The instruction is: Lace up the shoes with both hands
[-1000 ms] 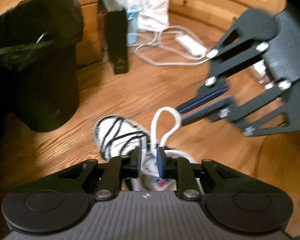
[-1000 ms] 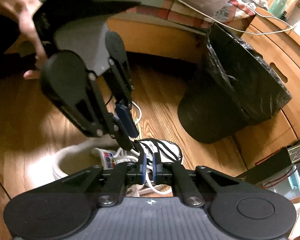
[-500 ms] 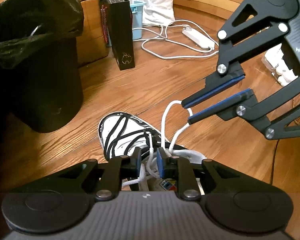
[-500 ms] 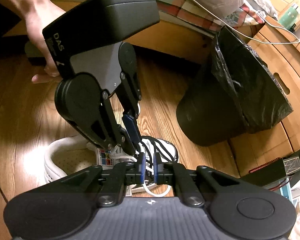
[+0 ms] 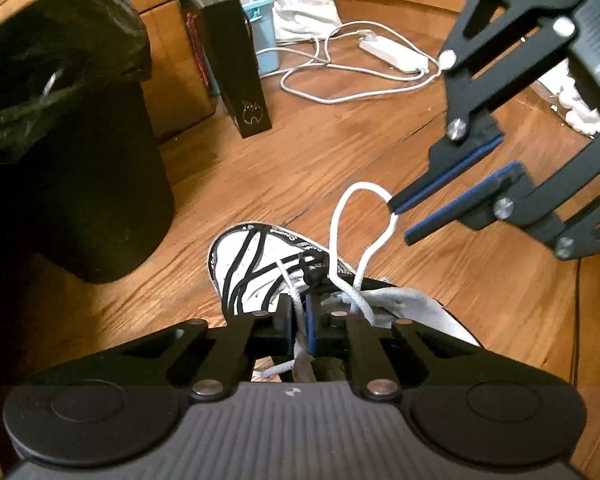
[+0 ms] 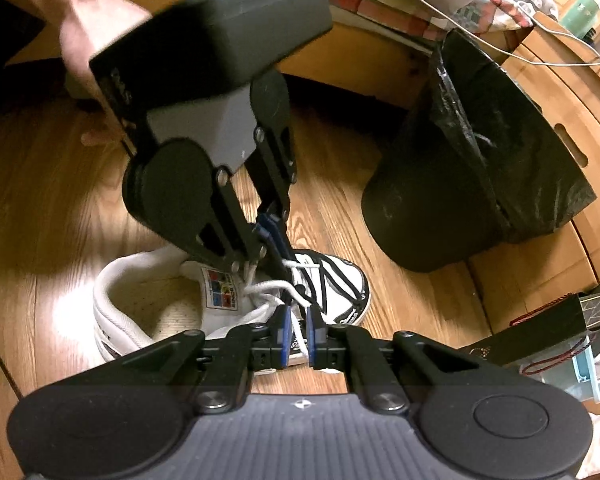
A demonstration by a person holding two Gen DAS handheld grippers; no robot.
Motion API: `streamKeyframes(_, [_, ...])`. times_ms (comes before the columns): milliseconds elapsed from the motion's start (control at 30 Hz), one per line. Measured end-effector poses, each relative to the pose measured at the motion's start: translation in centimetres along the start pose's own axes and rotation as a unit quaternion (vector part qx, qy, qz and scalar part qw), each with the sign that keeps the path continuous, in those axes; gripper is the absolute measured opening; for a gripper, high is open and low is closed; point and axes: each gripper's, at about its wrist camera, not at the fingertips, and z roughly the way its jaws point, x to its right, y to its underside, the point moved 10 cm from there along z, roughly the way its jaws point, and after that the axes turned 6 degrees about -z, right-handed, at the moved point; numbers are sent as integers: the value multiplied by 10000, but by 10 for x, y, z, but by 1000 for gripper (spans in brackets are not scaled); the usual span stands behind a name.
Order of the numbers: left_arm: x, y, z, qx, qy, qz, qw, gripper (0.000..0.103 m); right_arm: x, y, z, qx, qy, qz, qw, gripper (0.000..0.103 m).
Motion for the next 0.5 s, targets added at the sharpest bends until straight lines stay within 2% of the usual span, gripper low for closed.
streamKeyframes(100, [1, 0, -16, 48, -77, 243, 9997, 5, 2, -1, 2, 54, -57, 190, 9998, 8])
streamKeyframes(267, [-4, -2, -42, 102, -611, 1242, 9903, 5, 8, 4, 7, 22, -181, 770, 9969, 9])
streamKeyframes(367, [3, 4, -55, 92, -833, 2031, 9756, 5, 9, 7, 9, -69, -283, 1254, 9917, 10])
streamKeyframes(400, [7, 6, -58, 79, -881, 2289, 9694, 5, 8, 6, 8, -65, -356, 1462, 9886, 14])
streamKeyframes(500, [22, 20, -57, -3, -849, 2818, 9557, 5, 4, 4, 5, -2, -577, 1986, 9784, 17])
